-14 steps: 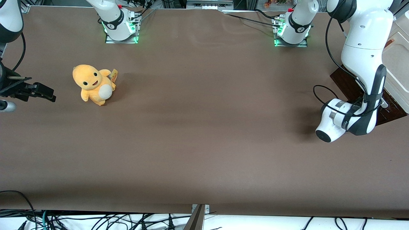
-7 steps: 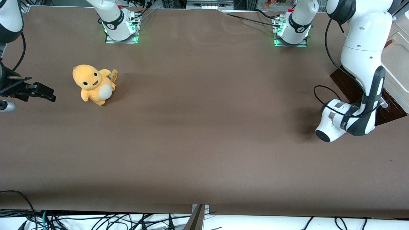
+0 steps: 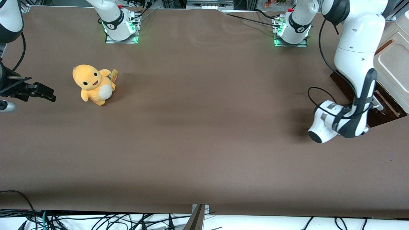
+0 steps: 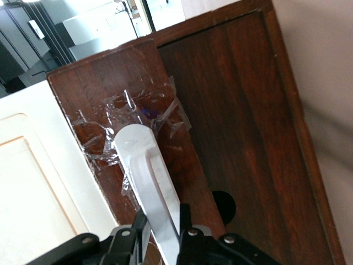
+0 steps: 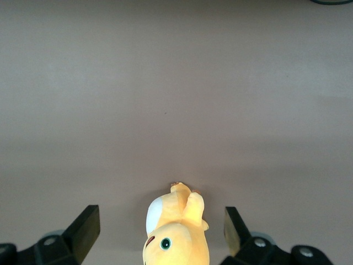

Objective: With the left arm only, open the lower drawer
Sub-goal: 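Pull the handle outward with the left gripper, sliding the drawer open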

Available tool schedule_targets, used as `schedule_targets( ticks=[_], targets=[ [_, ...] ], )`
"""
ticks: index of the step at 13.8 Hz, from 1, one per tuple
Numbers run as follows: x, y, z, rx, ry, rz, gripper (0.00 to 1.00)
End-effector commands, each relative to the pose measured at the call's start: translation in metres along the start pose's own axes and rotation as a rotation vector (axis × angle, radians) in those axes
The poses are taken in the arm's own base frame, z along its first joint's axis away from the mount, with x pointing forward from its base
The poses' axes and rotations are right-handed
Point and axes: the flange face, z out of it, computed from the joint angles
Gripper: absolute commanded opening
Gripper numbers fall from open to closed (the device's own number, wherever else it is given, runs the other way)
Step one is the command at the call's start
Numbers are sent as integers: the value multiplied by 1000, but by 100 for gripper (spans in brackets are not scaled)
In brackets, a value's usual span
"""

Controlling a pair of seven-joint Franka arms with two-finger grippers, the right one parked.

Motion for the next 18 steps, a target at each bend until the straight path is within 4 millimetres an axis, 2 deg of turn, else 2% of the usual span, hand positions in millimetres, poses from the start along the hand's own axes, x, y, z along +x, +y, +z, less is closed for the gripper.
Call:
schedule_targets(
  ticks=[1, 3, 5, 10, 11, 12, 13, 16, 18],
  targets=[
    [2, 3, -24, -17, 5, 33, 15],
    [-5, 5, -45, -42, 21, 33, 15],
    [-11, 9, -54, -47, 28, 41, 15],
    [-14, 11, -65, -64, 36, 42, 18],
    [-16, 12, -67, -58, 40, 44, 39],
    [-15, 10, -66, -62, 39, 45, 85],
    [-15, 10, -67, -64, 40, 43, 100],
    [-14, -13, -80, -109, 46, 6, 100],
    [-13, -41, -94, -225, 30, -25, 100]
  ],
)
